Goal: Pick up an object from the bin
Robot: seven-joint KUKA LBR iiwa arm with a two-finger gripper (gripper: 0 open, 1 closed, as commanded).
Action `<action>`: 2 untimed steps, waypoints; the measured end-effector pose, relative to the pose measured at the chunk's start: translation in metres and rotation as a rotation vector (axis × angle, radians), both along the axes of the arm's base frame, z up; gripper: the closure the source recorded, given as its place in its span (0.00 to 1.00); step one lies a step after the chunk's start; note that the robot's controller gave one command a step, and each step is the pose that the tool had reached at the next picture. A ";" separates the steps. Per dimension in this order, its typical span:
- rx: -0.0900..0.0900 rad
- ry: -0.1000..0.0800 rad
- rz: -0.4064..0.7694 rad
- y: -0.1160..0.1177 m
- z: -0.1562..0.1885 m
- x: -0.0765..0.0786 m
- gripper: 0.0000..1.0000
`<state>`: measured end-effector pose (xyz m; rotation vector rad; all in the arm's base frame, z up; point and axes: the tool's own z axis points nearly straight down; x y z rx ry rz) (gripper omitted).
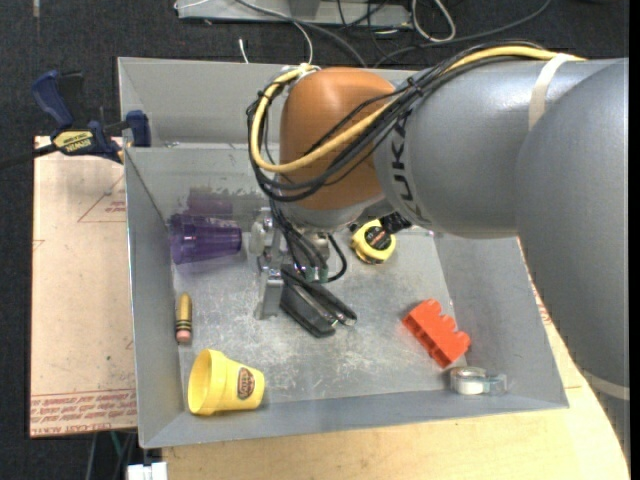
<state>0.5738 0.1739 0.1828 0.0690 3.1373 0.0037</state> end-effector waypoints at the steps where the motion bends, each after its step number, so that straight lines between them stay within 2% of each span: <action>1: 0.002 -0.002 -0.051 -0.001 -0.013 0.006 0.00; 2: 0.001 0.001 -0.081 -0.002 -0.028 0.003 0.00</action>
Offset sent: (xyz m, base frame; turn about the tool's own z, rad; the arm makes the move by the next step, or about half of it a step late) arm -0.0124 -0.0007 -0.0380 0.0980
